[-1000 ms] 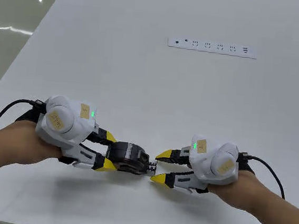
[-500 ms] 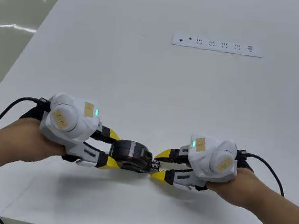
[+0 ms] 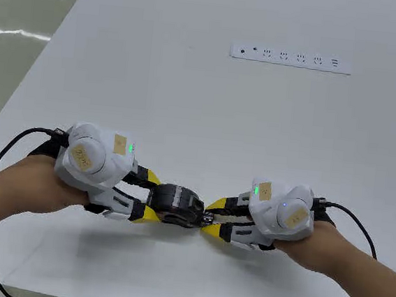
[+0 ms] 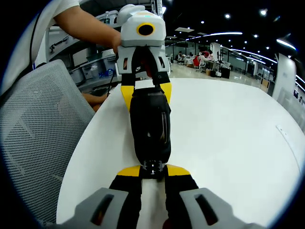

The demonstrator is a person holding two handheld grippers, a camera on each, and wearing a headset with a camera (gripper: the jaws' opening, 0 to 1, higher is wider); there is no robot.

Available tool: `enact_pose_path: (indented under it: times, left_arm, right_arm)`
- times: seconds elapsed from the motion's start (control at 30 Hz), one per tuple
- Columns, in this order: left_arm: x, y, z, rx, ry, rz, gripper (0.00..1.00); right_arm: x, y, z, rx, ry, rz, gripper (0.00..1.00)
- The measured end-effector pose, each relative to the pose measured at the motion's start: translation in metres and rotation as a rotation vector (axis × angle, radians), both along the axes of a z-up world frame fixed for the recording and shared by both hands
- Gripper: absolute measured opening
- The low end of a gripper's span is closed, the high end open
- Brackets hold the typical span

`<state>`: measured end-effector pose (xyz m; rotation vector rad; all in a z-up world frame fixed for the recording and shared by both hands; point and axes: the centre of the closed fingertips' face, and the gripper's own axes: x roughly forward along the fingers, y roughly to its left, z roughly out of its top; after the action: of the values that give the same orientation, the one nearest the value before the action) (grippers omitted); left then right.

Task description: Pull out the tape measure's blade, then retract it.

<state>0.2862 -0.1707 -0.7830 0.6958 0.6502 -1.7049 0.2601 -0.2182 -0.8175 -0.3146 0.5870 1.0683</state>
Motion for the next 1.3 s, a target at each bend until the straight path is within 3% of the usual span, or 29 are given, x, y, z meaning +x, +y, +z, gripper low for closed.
enact_pose_path:
  times: [0.77,1.03,1.1,1.3]
  left_arm:
    - [-0.0001,0.0002,-0.0001,0.005,-0.007,0.004,0.27]
    - [-0.0006,0.0001,0.0003,0.003,-0.003,0.003,0.26]
    - [-0.0005,-0.0001,0.0007,-0.004,0.011,0.012,0.26]
    - [-0.0014,0.0001,0.0008,0.002,0.006,0.010,0.26]
  right_arm:
    - [0.0013,0.0018,-0.0009,0.000,0.004,0.006,0.12]
    - [-0.0007,-0.0010,-0.0003,-0.009,0.009,0.003,0.11]
    - [-0.0012,-0.0023,-0.0001,-0.010,0.007,0.005,0.11]
    - [-0.0019,-0.0053,0.0020,-0.014,0.011,0.009,0.11]
